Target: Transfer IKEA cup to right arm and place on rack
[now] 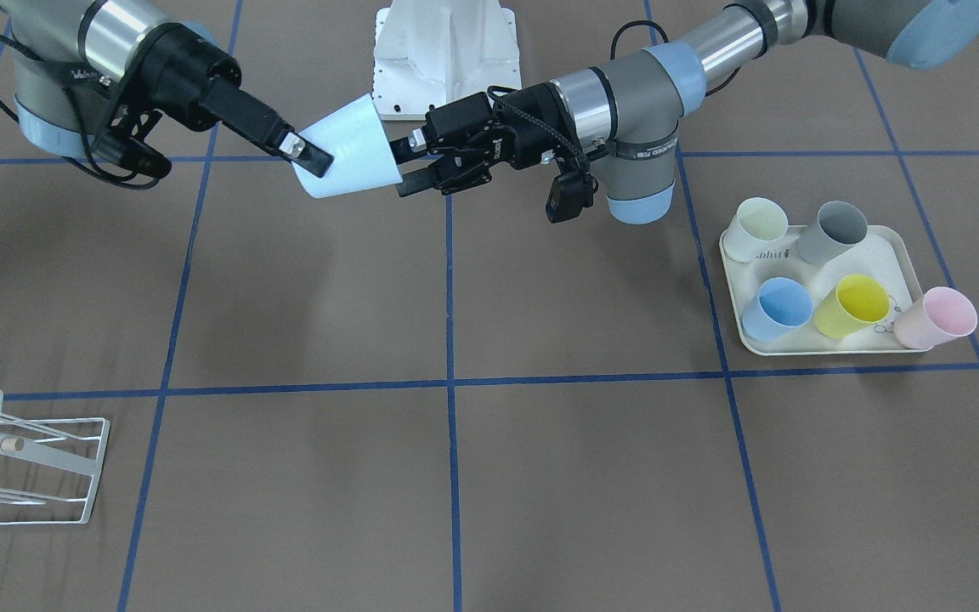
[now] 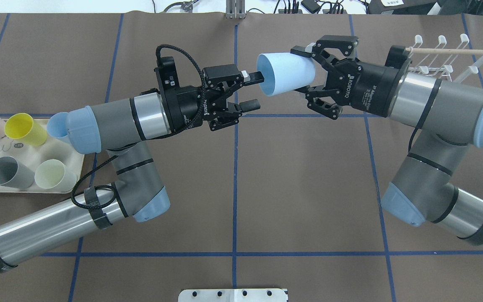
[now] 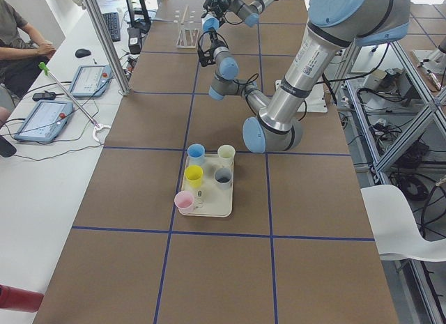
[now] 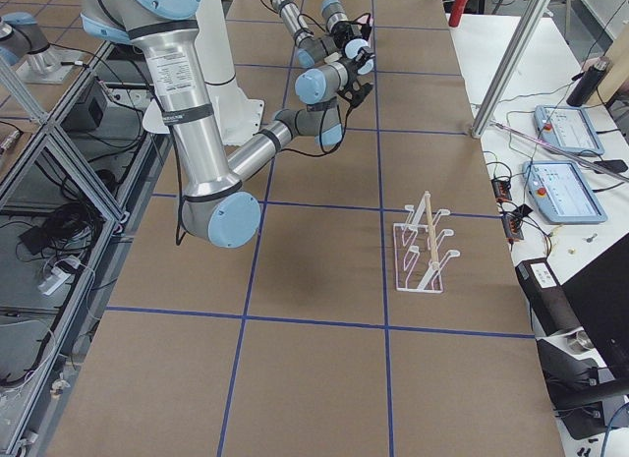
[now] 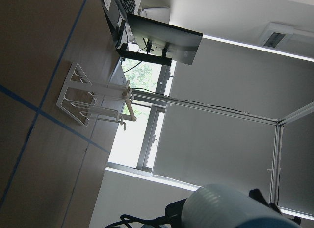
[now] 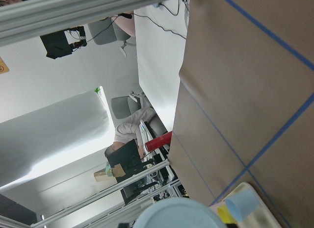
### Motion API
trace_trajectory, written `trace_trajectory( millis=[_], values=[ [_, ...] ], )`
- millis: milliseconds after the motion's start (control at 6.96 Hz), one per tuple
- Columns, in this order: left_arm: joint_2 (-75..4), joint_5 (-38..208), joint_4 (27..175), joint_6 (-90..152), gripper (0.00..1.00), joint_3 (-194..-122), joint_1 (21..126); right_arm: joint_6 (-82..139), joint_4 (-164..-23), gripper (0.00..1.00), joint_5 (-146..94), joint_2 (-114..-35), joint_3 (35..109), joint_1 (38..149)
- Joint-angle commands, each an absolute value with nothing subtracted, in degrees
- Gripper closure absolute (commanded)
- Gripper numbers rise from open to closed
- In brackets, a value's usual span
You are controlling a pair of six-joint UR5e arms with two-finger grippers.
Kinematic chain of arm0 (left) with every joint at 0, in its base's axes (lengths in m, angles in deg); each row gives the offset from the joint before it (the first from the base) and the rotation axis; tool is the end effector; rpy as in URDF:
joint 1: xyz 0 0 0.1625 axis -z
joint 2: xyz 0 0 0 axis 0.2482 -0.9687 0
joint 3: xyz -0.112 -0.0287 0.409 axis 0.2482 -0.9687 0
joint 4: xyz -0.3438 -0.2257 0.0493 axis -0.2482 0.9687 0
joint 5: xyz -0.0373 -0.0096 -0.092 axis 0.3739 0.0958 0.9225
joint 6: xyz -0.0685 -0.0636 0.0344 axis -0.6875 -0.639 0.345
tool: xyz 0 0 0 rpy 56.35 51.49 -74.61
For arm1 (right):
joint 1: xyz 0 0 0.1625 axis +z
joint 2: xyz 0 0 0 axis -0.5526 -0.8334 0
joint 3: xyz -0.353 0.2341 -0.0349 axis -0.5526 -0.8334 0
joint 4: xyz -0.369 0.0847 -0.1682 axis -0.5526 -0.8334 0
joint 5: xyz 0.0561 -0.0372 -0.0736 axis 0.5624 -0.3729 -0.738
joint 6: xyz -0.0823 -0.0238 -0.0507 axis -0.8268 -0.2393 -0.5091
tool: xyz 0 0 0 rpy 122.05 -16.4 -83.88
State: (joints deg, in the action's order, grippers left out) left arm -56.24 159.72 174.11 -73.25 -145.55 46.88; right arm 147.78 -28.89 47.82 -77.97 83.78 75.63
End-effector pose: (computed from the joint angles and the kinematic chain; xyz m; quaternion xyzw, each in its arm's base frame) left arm 0.4688 -0.4439 0.1560 0.0027 0.9000 -0.1788 0.3975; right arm -0.3031 -0.4374 0.2394 -0.0618 -0.8128 0.3663 0.4487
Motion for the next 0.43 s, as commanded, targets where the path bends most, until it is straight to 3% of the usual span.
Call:
trace_trajectory(
  millis=[0, 287],
  values=[
    [-55.7, 159.6, 173.9, -68.9, 0.23, -144.9, 47.6, 127.7, -29.6, 1.0, 47.5, -86.9, 82.5, 79.9],
    [-55.7, 159.6, 173.6, -68.8, 0.23, -144.1, 47.3, 106.6, -31.3, 1.0, 42.7, -94.4, 81.0, 84.9]
  ],
)
